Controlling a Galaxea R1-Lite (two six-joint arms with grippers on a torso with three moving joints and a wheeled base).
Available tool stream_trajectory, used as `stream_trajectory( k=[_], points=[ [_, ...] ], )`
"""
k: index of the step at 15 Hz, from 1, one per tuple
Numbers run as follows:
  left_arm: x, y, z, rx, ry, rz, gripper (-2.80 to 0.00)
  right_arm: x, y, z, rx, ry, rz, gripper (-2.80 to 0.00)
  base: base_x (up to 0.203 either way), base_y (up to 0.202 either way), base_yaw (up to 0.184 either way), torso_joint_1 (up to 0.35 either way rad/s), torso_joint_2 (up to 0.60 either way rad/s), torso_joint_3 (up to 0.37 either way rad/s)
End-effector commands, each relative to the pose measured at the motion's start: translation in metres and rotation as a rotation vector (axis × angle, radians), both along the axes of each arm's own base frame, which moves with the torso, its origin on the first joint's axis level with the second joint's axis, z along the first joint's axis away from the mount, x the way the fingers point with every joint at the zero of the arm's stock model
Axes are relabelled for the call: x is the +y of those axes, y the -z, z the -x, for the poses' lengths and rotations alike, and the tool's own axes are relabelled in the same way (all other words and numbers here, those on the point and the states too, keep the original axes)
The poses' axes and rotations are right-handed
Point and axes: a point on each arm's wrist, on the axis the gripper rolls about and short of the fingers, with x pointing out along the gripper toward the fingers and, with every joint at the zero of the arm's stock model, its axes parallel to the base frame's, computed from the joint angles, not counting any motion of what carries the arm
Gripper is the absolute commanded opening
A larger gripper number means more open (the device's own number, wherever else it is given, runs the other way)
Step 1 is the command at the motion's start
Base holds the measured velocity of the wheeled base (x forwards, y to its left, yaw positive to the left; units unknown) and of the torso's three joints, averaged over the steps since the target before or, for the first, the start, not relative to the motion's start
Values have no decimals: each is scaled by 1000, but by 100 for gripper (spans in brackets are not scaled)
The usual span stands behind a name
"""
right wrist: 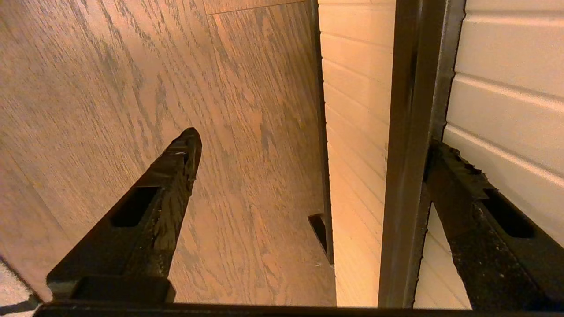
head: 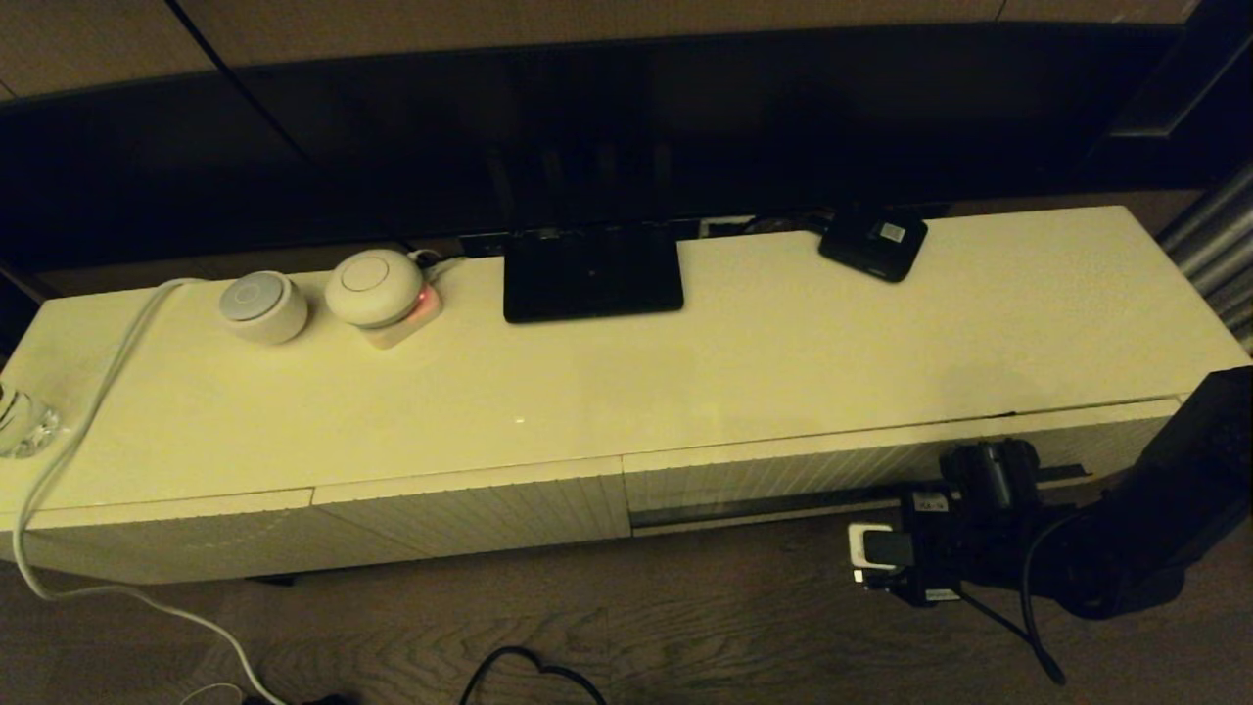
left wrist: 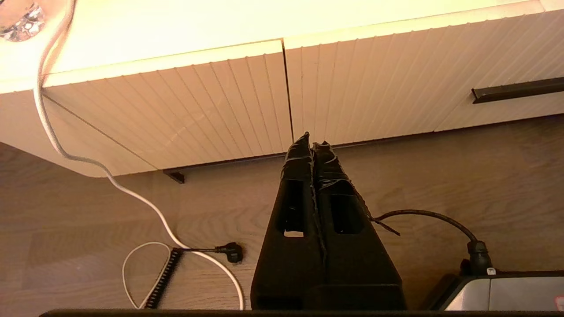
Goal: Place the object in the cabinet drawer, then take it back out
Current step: Open the drawer
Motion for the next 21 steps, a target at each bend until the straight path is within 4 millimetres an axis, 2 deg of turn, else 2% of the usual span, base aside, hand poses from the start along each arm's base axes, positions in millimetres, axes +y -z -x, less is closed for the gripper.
stream_trajectory(
  k=[1, 7, 14, 21],
  points=[
    [0, 1, 0, 3, 0, -1, -280, 1, 4, 9, 31, -16, 6, 0, 0, 0, 0, 0, 0, 0],
    [0, 1, 0, 3, 0, 0, -280, 6, 11, 27, 51, -42, 5, 0, 0, 0, 0, 0, 0, 0],
    [0, 1, 0, 3, 0, -1, -280, 8, 18, 58, 87, -83, 5, 0, 0, 0, 0, 0, 0, 0],
    [0, 1, 0, 3, 0, 0, -280, 3, 10, 78, 83, -78, 4, 0, 0, 0, 0, 0, 0, 0]
  ],
)
